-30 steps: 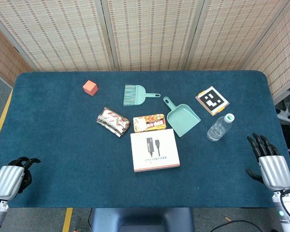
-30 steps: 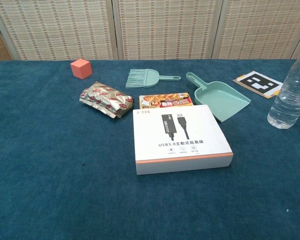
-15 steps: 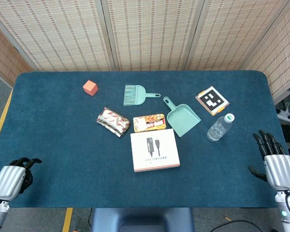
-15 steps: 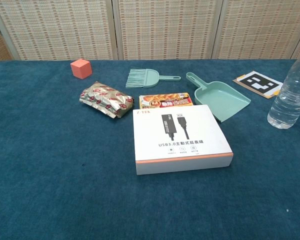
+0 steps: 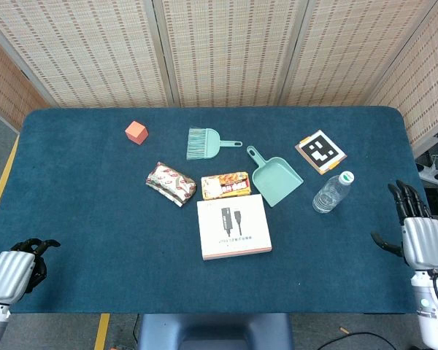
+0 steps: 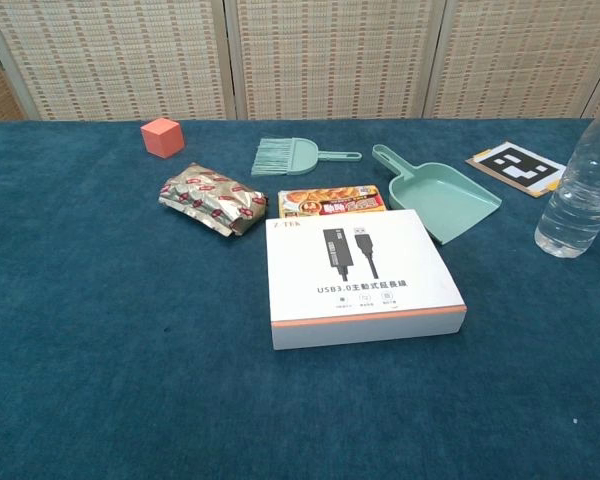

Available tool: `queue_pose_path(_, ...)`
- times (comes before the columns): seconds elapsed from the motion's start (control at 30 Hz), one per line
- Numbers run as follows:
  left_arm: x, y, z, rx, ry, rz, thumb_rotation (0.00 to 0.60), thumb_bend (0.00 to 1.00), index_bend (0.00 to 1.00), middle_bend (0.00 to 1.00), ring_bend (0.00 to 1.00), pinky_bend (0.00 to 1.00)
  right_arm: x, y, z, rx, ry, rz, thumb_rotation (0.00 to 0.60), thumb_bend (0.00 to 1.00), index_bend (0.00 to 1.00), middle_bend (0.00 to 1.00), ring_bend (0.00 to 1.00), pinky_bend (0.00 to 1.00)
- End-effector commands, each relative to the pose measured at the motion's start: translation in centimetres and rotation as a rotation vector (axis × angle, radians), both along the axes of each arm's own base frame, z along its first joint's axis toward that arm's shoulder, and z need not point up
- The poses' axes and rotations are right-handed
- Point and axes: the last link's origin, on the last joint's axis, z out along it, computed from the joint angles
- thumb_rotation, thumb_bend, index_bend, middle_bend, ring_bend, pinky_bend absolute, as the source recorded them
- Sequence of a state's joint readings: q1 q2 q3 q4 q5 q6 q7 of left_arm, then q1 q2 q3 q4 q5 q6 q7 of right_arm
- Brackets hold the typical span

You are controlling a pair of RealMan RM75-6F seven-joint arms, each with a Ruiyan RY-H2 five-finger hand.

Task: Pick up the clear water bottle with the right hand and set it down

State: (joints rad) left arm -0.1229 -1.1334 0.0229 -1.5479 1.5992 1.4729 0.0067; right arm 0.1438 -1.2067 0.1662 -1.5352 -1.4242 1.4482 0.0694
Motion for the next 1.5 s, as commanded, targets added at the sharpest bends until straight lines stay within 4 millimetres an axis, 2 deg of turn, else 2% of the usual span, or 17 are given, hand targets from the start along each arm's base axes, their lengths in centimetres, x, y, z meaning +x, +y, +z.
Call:
queue_pose_path(0.03,0.0,-0.1,0.2,0.007,0.005,0.007,0.600,0.39,0.35,0.29,0.32,0.43,-0.5,-3.5,-0.3,0.111,-0.178,-0.015,0.600,0.09,0.00,0.00,0.00,0.19)
queue_pose_path(0.27,-0.1,-0.3,0.3,0.009,0.013,0.023,0.600,0.39,0.35,0.29,0.32,0.43,-0.5,-6.9,-1.0,0.202,-0.274,-0.022,0.600,0.09,0.00,0.00,0.00,0.19)
queue_pose_path(0.53,0.0,-0.3,0.3,0.008,0.012,0.024,0.600,0.39,0.36,0.30,0.32,0.43,1.1,-10.1,-2.5,0.266,-0.325,-0.039,0.600,0.09,0.00,0.00,0.00,0.19)
queue_pose_path(0.7,0.1,-0.4,0.3,0.006,0.011,0.018,0.600,0.39,0.35,0.30,0.32,0.43,2.3,-11.5,-3.8,0.343,-0.332,-0.059,0.600,0.09,0.00,0.00,0.00,0.19)
queue_pose_path(0.9,0.1,-0.4,0.4,0.008,0.006,0.019,0.600,0.39,0.36,0.30,0.32,0.43,3.0,-12.6,-4.8,0.355,-0.335,-0.080,0.600,0.09,0.00,0.00,0.00,0.19)
queue_pose_path(0.97,0.1,-0.4,0.4,0.007,0.006,0.017,0.600,0.39,0.36,0.31,0.32,0.43,3.0,-12.9,-4.9,0.343,-0.332,-0.083,0.600,0.10,0.00,0.03,0.01,0.21)
queue_pose_path(1.03,0.1,-0.5,0.4,0.007,0.004,0.016,0.600,0.39,0.36,0.31,0.32,0.43,3.1,-13.1,-5.1,0.315,-0.327,-0.085,0.600,0.17,0.10,0.17,0.12,0.32)
queue_pose_path(1.07,0.1,-0.5,0.4,0.007,0.004,0.015,0.600,0.39,0.36,0.31,0.32,0.43,3.0,-13.1,-5.1,0.301,-0.322,-0.087,0.600,0.23,0.20,0.27,0.21,0.40)
queue_pose_path(1.1,0.1,-0.5,0.4,0.007,0.003,0.014,0.600,0.39,0.36,0.31,0.32,0.43,2.9,-13.1,-5.2,0.289,-0.313,-0.094,0.600,0.33,0.36,0.40,0.34,0.51)
queue_pose_path(1.13,0.1,-0.5,0.4,0.007,0.003,0.014,0.600,0.39,0.36,0.31,0.32,0.43,2.9,-13.1,-5.3,0.283,-0.305,-0.099,0.600,0.41,0.48,0.50,0.43,0.58)
queue_pose_path(1.23,0.1,-0.5,0.4,0.007,0.002,0.015,0.600,0.39,0.36,0.31,0.33,0.43,2.7,-13.1,-5.3,0.257,-0.279,-0.109,0.600,0.50,0.67,0.63,0.58,0.71)
queue_pose_path(1.37,0.2,-0.5,0.4,0.005,0.001,0.013,0.600,0.39,0.36,0.32,0.33,0.43,3.0,-12.8,-5.0,0.208,-0.271,-0.084,0.600,0.54,0.74,0.68,0.62,0.74)
queue_pose_path(1.5,0.2,-0.5,0.4,0.003,0.002,0.014,0.600,0.39,0.36,0.32,0.33,0.43,3.9,-11.6,-3.9,0.145,-0.252,0.003,0.600,0.54,0.76,0.70,0.63,0.75)
